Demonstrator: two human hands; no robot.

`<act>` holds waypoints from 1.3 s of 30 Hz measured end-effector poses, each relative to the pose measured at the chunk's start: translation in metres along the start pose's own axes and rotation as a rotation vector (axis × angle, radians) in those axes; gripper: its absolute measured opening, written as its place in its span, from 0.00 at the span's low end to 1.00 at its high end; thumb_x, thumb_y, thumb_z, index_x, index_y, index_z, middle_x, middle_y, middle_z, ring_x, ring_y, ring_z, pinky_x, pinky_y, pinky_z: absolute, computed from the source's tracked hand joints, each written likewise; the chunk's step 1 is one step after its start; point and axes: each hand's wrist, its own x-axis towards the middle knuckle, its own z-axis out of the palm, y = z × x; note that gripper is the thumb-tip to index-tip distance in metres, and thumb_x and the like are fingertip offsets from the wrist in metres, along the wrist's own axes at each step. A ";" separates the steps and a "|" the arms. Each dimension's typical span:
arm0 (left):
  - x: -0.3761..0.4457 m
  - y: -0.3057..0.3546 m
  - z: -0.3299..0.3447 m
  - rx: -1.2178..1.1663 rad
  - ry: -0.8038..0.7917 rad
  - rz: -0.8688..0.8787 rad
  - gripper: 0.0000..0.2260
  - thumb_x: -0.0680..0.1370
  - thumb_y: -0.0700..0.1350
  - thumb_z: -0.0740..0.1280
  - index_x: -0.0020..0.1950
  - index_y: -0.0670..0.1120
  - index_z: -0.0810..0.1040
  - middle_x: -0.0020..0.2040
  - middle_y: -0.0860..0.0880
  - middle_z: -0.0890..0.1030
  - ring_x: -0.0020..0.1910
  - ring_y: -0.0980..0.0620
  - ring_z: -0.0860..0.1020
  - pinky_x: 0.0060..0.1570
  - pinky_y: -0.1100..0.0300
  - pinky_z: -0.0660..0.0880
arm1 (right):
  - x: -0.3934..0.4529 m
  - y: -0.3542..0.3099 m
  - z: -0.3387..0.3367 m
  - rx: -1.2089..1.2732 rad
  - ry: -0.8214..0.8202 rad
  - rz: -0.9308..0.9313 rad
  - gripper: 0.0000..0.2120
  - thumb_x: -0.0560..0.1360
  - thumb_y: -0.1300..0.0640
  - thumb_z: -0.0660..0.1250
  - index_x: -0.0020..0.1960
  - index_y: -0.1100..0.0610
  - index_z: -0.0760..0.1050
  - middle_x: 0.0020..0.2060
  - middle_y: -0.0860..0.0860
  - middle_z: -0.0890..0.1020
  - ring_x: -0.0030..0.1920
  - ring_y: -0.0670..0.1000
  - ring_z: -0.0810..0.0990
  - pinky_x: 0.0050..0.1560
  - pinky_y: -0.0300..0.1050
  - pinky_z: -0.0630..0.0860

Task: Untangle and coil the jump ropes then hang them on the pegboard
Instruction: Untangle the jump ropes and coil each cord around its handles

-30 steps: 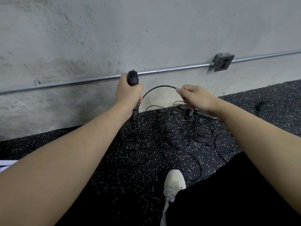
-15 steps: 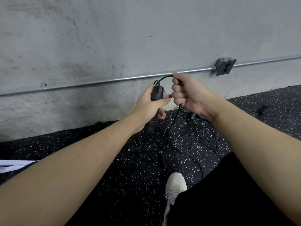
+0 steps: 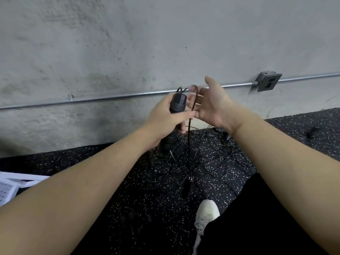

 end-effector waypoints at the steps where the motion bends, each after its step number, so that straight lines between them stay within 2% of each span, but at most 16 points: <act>1: -0.002 0.003 -0.005 -0.022 0.025 0.003 0.12 0.77 0.35 0.73 0.53 0.47 0.73 0.31 0.49 0.79 0.27 0.49 0.75 0.32 0.55 0.76 | 0.002 0.004 0.000 -0.225 0.035 -0.027 0.25 0.84 0.39 0.48 0.51 0.55 0.75 0.37 0.52 0.79 0.36 0.51 0.79 0.39 0.44 0.78; 3: -0.004 0.009 -0.015 -0.077 0.092 -0.002 0.12 0.77 0.35 0.72 0.53 0.48 0.73 0.35 0.48 0.79 0.28 0.49 0.75 0.32 0.55 0.78 | 0.003 0.013 0.000 -0.577 0.022 -0.094 0.24 0.85 0.41 0.47 0.53 0.54 0.75 0.40 0.53 0.81 0.41 0.53 0.79 0.44 0.48 0.77; 4: -0.005 0.011 -0.019 -0.103 0.128 -0.008 0.12 0.77 0.35 0.72 0.53 0.48 0.74 0.37 0.48 0.79 0.28 0.49 0.75 0.32 0.55 0.78 | 0.001 0.016 0.001 -0.680 -0.043 -0.107 0.21 0.85 0.44 0.48 0.53 0.54 0.74 0.40 0.53 0.81 0.42 0.54 0.80 0.45 0.49 0.77; 6: -0.007 0.015 -0.029 -0.164 0.187 -0.021 0.12 0.77 0.34 0.72 0.53 0.47 0.74 0.39 0.49 0.79 0.28 0.50 0.76 0.32 0.56 0.78 | -0.006 0.021 0.002 -0.788 -0.259 -0.074 0.18 0.86 0.49 0.47 0.55 0.54 0.74 0.44 0.54 0.84 0.46 0.55 0.82 0.50 0.52 0.79; 8: -0.006 0.019 -0.038 -0.253 0.243 -0.049 0.12 0.77 0.34 0.72 0.54 0.47 0.74 0.40 0.49 0.80 0.28 0.50 0.77 0.31 0.57 0.78 | -0.013 0.025 0.005 -0.813 -0.468 -0.007 0.20 0.86 0.49 0.46 0.61 0.55 0.74 0.52 0.55 0.86 0.54 0.55 0.84 0.59 0.52 0.78; 10: -0.005 0.022 -0.050 -0.381 0.324 -0.093 0.12 0.77 0.35 0.72 0.56 0.46 0.74 0.41 0.47 0.80 0.28 0.51 0.78 0.32 0.57 0.79 | -0.019 0.029 0.012 -0.845 -0.553 -0.011 0.21 0.87 0.48 0.47 0.64 0.56 0.75 0.57 0.54 0.85 0.59 0.53 0.83 0.63 0.50 0.77; 13: -0.005 0.022 -0.066 -0.513 0.427 -0.147 0.12 0.77 0.36 0.72 0.58 0.45 0.74 0.42 0.47 0.80 0.28 0.51 0.78 0.34 0.57 0.80 | -0.021 0.037 0.028 -0.874 -0.514 -0.140 0.15 0.87 0.54 0.51 0.59 0.55 0.76 0.47 0.51 0.85 0.50 0.48 0.84 0.60 0.47 0.79; 16: -0.009 0.019 -0.075 -0.531 0.459 -0.178 0.12 0.78 0.37 0.72 0.57 0.45 0.73 0.44 0.47 0.81 0.29 0.49 0.79 0.35 0.55 0.81 | -0.020 0.042 0.043 -0.829 -0.464 -0.246 0.12 0.86 0.60 0.51 0.52 0.55 0.73 0.36 0.47 0.80 0.42 0.49 0.81 0.56 0.53 0.78; 22: -0.032 0.012 -0.081 -0.272 0.431 -0.082 0.12 0.79 0.36 0.69 0.57 0.50 0.73 0.56 0.45 0.83 0.41 0.48 0.86 0.53 0.46 0.83 | -0.024 0.046 0.075 -0.598 -0.458 -0.296 0.11 0.87 0.60 0.51 0.51 0.57 0.71 0.32 0.49 0.74 0.34 0.50 0.77 0.45 0.50 0.82; 25: -0.045 0.005 -0.080 -0.137 0.360 -0.126 0.12 0.76 0.39 0.73 0.54 0.50 0.75 0.50 0.39 0.83 0.43 0.47 0.83 0.59 0.38 0.79 | -0.020 0.045 0.089 -0.365 -0.448 -0.222 0.10 0.87 0.59 0.52 0.51 0.57 0.71 0.29 0.47 0.73 0.29 0.49 0.74 0.42 0.51 0.81; 27: -0.053 0.003 -0.080 -0.186 0.309 -0.164 0.10 0.78 0.39 0.72 0.55 0.47 0.74 0.48 0.42 0.83 0.44 0.45 0.85 0.61 0.39 0.79 | -0.018 0.042 0.097 -0.196 -0.439 -0.167 0.10 0.86 0.58 0.51 0.52 0.56 0.70 0.29 0.48 0.73 0.26 0.49 0.72 0.36 0.47 0.80; 31: -0.062 0.002 -0.087 -0.229 0.215 -0.200 0.13 0.79 0.40 0.71 0.61 0.44 0.72 0.50 0.45 0.86 0.49 0.41 0.86 0.60 0.44 0.80 | -0.016 0.036 0.104 0.081 -0.375 -0.076 0.10 0.85 0.58 0.52 0.49 0.55 0.69 0.29 0.48 0.70 0.26 0.47 0.71 0.28 0.40 0.74; 33: -0.067 0.000 -0.085 -0.190 0.135 -0.226 0.16 0.78 0.38 0.72 0.63 0.43 0.72 0.49 0.46 0.86 0.51 0.42 0.86 0.59 0.45 0.81 | -0.013 0.035 0.106 0.231 -0.354 -0.004 0.11 0.85 0.59 0.52 0.47 0.55 0.70 0.29 0.49 0.70 0.27 0.47 0.71 0.28 0.38 0.73; 35: -0.070 -0.004 -0.080 -0.097 0.086 -0.214 0.15 0.78 0.36 0.73 0.61 0.46 0.73 0.50 0.48 0.84 0.51 0.47 0.86 0.56 0.49 0.82 | -0.011 0.036 0.107 0.346 -0.330 0.044 0.11 0.85 0.61 0.52 0.47 0.56 0.70 0.30 0.50 0.72 0.28 0.47 0.73 0.29 0.38 0.75; 37: -0.070 -0.005 -0.076 -0.050 0.114 -0.186 0.14 0.78 0.35 0.72 0.57 0.48 0.73 0.47 0.50 0.81 0.44 0.55 0.85 0.49 0.54 0.84 | -0.010 0.039 0.105 0.325 -0.281 0.042 0.11 0.85 0.59 0.53 0.48 0.56 0.71 0.32 0.51 0.77 0.31 0.49 0.79 0.32 0.41 0.79; 39: -0.068 -0.004 -0.076 -0.054 0.178 -0.168 0.13 0.78 0.35 0.72 0.56 0.49 0.73 0.44 0.52 0.79 0.37 0.59 0.83 0.45 0.55 0.84 | -0.009 0.042 0.101 0.124 -0.201 -0.010 0.11 0.86 0.53 0.55 0.50 0.55 0.73 0.37 0.52 0.81 0.39 0.51 0.82 0.37 0.43 0.81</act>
